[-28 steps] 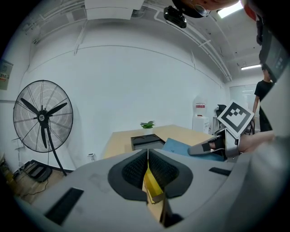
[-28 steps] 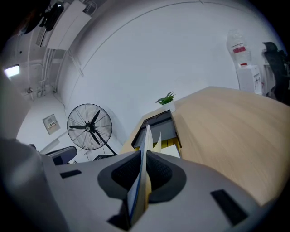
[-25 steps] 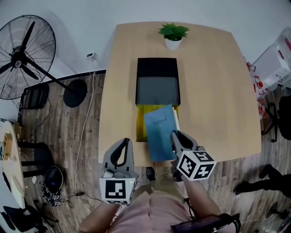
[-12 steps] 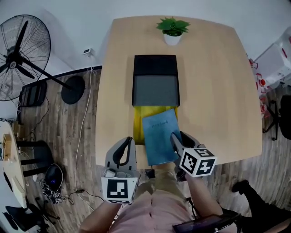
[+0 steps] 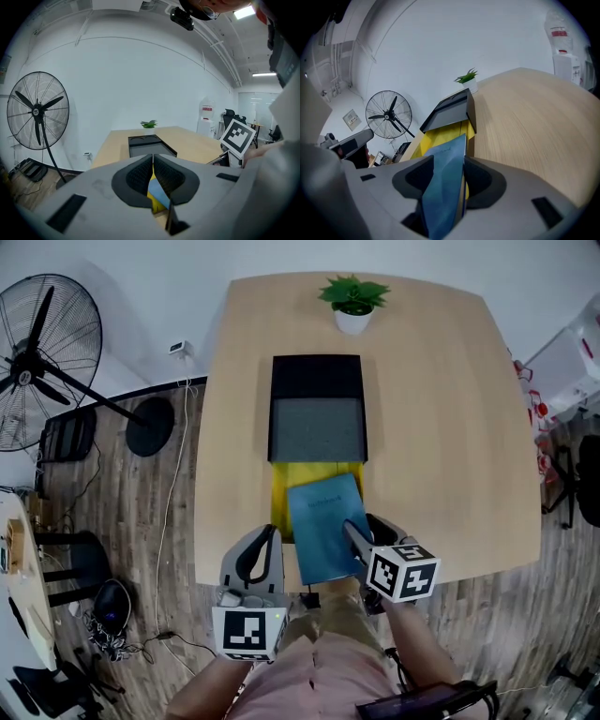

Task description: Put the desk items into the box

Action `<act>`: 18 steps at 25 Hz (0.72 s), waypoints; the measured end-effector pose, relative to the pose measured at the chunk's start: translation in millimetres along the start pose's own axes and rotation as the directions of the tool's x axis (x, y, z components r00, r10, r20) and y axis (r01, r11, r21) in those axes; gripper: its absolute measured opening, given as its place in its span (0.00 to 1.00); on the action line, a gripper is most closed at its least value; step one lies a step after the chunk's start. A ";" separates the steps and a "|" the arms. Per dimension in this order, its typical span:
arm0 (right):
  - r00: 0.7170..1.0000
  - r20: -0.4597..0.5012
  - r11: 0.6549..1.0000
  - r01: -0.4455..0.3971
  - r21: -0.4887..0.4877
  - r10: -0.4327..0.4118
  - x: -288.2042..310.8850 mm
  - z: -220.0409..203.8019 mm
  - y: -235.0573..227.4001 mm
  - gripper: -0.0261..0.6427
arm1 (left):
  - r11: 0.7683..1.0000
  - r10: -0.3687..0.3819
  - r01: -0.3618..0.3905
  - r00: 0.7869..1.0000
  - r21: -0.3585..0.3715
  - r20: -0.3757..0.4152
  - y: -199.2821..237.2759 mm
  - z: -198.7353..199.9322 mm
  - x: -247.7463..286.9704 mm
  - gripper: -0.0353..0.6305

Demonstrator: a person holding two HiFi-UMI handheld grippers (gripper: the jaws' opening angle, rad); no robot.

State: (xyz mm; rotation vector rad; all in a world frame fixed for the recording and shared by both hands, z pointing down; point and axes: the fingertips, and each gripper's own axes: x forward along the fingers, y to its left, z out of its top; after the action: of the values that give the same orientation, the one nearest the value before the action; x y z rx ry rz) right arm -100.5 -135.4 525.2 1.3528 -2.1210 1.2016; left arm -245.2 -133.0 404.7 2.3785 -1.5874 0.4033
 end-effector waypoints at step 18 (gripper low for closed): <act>1.000 0.012 1.000 0.010 -0.011 -0.010 -21.5 -16.1 2.0 0.36 | 0.998 -0.051 0.050 0.998 0.048 0.023 -17.1 -0.5 -8.8 0.08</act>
State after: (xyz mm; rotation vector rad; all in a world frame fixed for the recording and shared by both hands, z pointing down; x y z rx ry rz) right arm -94.1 -109.8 519.2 1.3678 -2.1237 1.1796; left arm -232.6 -118.9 401.0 2.4621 -1.5414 0.4072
